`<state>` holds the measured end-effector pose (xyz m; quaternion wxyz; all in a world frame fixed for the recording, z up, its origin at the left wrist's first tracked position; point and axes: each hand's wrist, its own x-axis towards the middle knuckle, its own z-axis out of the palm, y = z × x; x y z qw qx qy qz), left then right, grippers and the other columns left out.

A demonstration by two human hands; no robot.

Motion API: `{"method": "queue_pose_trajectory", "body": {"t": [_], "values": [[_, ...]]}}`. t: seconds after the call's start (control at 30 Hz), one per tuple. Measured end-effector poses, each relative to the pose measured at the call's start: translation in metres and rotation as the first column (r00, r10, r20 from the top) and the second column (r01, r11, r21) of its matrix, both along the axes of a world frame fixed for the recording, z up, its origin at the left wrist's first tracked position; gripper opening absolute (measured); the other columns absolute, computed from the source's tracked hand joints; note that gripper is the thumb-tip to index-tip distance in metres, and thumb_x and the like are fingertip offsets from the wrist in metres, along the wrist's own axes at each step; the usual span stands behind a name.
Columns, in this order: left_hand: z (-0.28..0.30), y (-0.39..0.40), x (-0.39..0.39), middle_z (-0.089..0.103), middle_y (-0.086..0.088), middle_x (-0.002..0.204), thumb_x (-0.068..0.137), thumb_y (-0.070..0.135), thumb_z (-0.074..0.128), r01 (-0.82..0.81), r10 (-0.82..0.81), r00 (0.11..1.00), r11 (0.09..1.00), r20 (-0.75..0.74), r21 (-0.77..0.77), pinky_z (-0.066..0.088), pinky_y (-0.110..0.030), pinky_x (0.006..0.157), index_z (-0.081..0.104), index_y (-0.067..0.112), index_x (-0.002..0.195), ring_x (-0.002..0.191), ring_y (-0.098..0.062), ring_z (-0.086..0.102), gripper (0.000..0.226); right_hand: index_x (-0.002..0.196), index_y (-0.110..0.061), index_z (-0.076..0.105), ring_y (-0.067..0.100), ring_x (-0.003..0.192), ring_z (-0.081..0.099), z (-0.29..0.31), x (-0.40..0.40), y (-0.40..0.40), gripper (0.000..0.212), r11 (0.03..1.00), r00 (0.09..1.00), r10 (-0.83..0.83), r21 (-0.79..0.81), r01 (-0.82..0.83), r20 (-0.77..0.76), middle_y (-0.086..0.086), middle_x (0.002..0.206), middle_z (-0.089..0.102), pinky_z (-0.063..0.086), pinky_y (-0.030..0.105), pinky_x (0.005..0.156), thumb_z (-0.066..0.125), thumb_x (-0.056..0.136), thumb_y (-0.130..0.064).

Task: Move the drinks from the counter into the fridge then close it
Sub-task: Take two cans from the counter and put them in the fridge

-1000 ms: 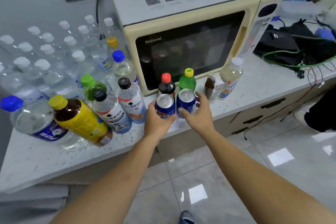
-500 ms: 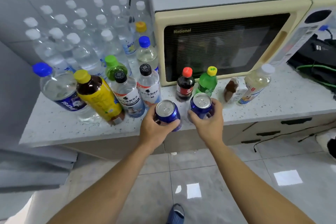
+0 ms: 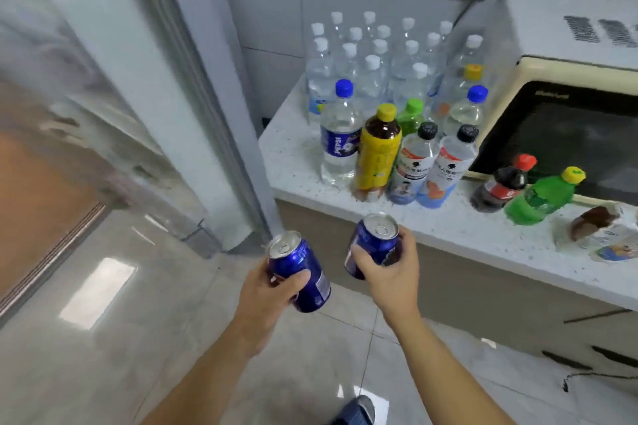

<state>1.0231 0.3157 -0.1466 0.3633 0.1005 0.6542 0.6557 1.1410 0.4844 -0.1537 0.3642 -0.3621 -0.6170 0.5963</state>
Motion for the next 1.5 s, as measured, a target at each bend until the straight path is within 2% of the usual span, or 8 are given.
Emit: {"method": "queue_pose_trajectory", "body": {"t": [0.17,0.3,0.43,0.77,0.97,1.07,1.2,1.5], "values": [[0.012,-0.133,-0.022,0.073,-0.002,0.103,0.057,0.038,0.085,-0.233,0.232,0.972,0.972,0.025,0.033,0.058,-0.036,0.077,0.071,0.033,0.107,0.097,-0.023,0.067,0.052,0.117,-0.032,0.056,0.001,0.094,0.065,0.008,-0.054,-0.117,0.061,0.977,0.977,0.212,0.003,-0.212,0.03,-0.023,0.105,0.065,0.051,0.012,0.074,0.089,0.068,-0.018],[0.024,-0.237,-0.035,0.073,-0.003,0.105,0.057,0.039,0.082,-0.391,0.39,0.92,0.917,0.033,0.077,0.057,-0.049,0.087,0.07,0.034,0.107,0.102,-0.027,0.066,0.052,0.115,-0.034,0.056,0.002,0.09,0.066,0.014,-0.092,-0.218,0.06,0.939,0.938,0.344,0.012,-0.344,0.034,-0.023,0.102,0.066,0.052,0.012,0.07,0.089,0.068,-0.018],[0.034,-0.325,-0.051,0.073,0.001,0.107,0.055,0.039,0.082,-0.527,0.526,0.85,0.844,0.046,0.1,0.056,-0.046,0.089,0.069,0.038,0.108,0.105,-0.025,0.067,0.055,0.117,-0.034,0.056,0.002,0.092,0.066,0.018,-0.127,-0.306,0.061,0.888,0.888,0.459,0.028,-0.46,0.043,-0.023,0.104,0.065,0.052,0.012,0.07,0.089,0.066,-0.024],[0.034,-0.463,-0.111,0.073,0.011,0.107,0.07,0.025,0.084,-0.714,0.718,0.695,0.695,-0.033,0.086,0.054,-0.039,0.088,0.067,0.045,0.106,0.1,-0.011,0.068,0.044,0.117,-0.043,0.052,-0.004,0.1,0.062,0.016,-0.227,-0.446,0.065,0.746,0.746,0.659,0.039,-0.664,0.098,-0.03,0.108,0.061,0.058,0.018,0.076,0.087,0.063,-0.04],[0.03,-0.511,-0.192,0.072,0.005,0.111,0.067,0.027,0.083,-0.746,0.747,0.661,0.664,-0.066,0.044,0.054,-0.045,0.093,0.063,0.027,0.123,0.108,-0.021,0.065,0.06,0.118,-0.047,0.051,-0.003,0.103,0.061,0.008,-0.319,-0.5,0.066,0.71,0.71,0.701,0.027,-0.704,0.071,-0.025,0.112,0.062,0.058,0.02,0.079,0.086,0.062,-0.044],[0.033,-0.527,-0.247,0.073,0.006,0.108,0.069,0.023,0.083,-0.743,0.742,0.665,0.669,-0.089,0.026,0.054,-0.043,0.091,0.064,0.029,0.12,0.106,-0.019,0.066,0.055,0.109,-0.056,0.05,-0.004,0.102,0.061,0.011,-0.375,-0.516,0.06,0.702,0.703,0.709,0.037,-0.711,0.061,-0.03,0.11,0.061,0.057,0.017,0.075,0.085,0.061,-0.045],[0.041,-0.54,-0.323,0.074,0.012,0.102,0.072,0.018,0.083,-0.731,0.728,0.677,0.682,-0.109,0.015,0.053,-0.035,0.082,0.066,0.035,0.112,0.093,-0.007,0.068,0.047,0.116,-0.046,0.052,0.0,0.102,0.063,0.022,-0.45,-0.527,0.065,0.714,0.714,0.7,0.006,-0.7,0.036,-0.025,0.111,0.062,0.056,0.017,0.074,0.087,0.062,-0.04],[0.042,-0.54,-0.482,0.074,0.011,0.102,0.068,0.023,0.085,-0.631,0.629,0.77,0.776,-0.107,0.021,0.052,-0.029,0.074,0.066,0.037,0.11,0.094,-0.009,0.068,0.048,0.115,-0.044,0.053,-0.002,0.102,0.062,0.038,-0.58,-0.524,0.064,0.803,0.803,0.594,0.037,-0.596,0.037,-0.026,0.111,0.063,0.052,0.011,0.072,0.088,0.062,-0.038]]}}
